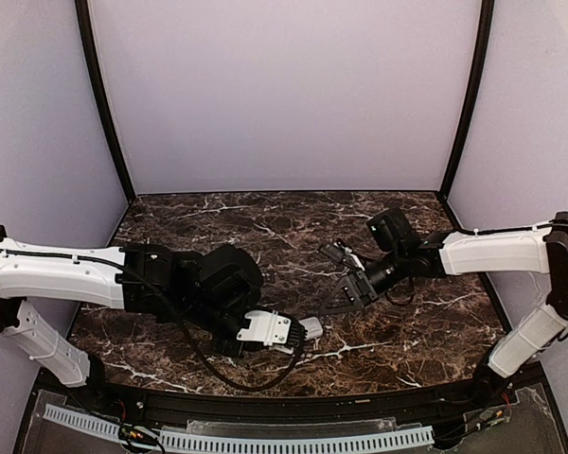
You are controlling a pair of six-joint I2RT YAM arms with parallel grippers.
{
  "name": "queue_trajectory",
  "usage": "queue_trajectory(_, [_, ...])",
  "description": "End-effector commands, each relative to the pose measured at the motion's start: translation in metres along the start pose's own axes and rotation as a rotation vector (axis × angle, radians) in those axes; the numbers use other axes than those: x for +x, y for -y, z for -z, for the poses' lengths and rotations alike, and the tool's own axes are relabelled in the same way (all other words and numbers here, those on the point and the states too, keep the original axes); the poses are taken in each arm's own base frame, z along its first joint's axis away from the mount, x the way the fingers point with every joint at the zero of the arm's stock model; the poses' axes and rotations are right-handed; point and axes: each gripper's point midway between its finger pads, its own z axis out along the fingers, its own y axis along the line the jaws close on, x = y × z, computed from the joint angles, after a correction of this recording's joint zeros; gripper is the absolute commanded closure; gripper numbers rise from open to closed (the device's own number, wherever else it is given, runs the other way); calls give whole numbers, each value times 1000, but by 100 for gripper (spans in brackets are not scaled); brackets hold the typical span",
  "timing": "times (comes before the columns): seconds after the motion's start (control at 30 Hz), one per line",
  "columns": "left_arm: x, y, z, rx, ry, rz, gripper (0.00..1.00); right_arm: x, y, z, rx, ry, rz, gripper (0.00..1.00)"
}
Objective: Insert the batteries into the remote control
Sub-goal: Load the battery cover onto the remote control without the battery cover.
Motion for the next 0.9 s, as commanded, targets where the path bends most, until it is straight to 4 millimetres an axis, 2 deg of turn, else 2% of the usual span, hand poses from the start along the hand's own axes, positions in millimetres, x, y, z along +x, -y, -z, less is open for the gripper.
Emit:
queue_trajectory(0.0, [21, -27, -7, -155, -61, 260, 100, -13, 29, 32, 120, 159, -40, 42])
queue_trajectory(0.1, [41, -34, -21, -205, -146, 376, 100, -9, 40, 43, 150, 197, -73, 42])
queue_trajectory(0.27, [52, -34, -46, -208, -230, 469, 96, -5, 52, 49, 165, 223, -92, 42])
queue_trajectory(0.57, [59, -46, -71, -207, -320, 517, 91, 4, 76, 46, 175, 227, -148, 45])
queue_trajectory(0.87, [59, -44, -89, -155, -368, 508, 87, 6, 82, 44, 156, 225, -162, 46])
